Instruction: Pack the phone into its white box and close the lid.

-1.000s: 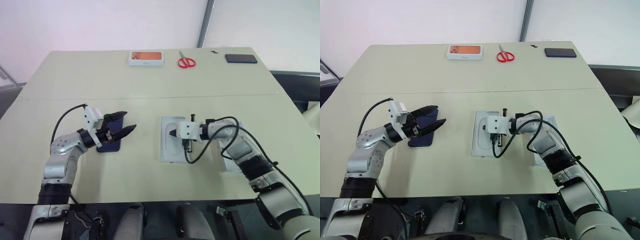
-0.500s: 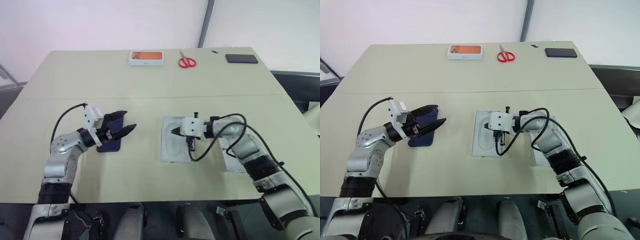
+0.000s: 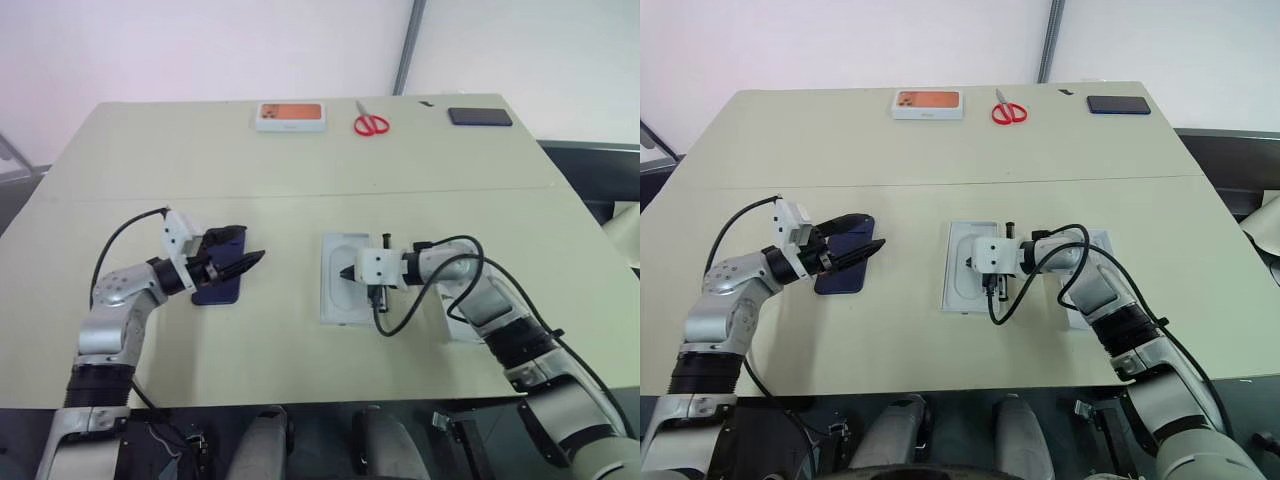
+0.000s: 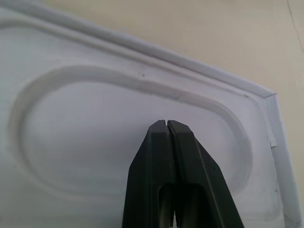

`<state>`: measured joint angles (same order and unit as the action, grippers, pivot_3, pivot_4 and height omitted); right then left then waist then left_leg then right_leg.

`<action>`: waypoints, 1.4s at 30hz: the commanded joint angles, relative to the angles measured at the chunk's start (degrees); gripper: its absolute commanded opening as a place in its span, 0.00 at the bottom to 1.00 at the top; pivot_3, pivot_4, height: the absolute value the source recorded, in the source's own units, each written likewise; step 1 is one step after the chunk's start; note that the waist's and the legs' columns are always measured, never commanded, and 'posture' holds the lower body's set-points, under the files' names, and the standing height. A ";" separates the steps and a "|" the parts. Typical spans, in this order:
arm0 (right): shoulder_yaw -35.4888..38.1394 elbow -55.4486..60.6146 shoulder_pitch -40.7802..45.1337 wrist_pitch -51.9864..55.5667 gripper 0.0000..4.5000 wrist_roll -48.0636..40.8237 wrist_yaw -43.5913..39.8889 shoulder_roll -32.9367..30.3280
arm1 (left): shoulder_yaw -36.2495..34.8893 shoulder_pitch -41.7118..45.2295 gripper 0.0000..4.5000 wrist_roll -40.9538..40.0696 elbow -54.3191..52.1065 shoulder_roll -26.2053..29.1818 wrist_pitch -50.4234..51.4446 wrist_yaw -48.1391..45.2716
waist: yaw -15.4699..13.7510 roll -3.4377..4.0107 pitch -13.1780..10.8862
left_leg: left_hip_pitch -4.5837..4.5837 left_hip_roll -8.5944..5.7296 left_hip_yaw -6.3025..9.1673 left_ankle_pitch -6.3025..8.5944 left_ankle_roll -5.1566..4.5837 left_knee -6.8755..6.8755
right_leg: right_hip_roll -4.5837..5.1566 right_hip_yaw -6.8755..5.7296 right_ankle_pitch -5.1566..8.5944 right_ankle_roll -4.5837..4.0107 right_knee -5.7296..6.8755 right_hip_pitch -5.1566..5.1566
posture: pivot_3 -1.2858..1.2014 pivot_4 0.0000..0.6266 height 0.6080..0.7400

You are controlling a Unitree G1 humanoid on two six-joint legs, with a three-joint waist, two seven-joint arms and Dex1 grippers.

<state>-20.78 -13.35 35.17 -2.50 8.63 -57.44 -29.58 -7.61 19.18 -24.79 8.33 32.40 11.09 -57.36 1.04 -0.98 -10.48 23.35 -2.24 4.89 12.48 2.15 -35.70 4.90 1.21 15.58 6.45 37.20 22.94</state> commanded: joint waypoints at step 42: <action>-11.57 -17.80 17.33 15.11 0.01 9.43 12.93 30.52 | 5.56 16.06 0.77 -0.36 28.89 9.50 47.31 -8.04 | 0.87 -0.02 0.12 | -0.01 -0.09 0.02 -0.29 0.49 0.41 | -0.10 0.01 -0.02 -0.05 0.33 0.31 | 0.52 0.24 1.00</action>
<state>-32.58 -31.70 50.94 12.99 17.78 -44.86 0.29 -7.24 36.74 -26.85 35.40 43.62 57.04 -64.48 1.91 -1.00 -10.36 23.33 -2.33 4.90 12.19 2.64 -35.29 4.80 1.23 15.56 6.41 37.53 23.25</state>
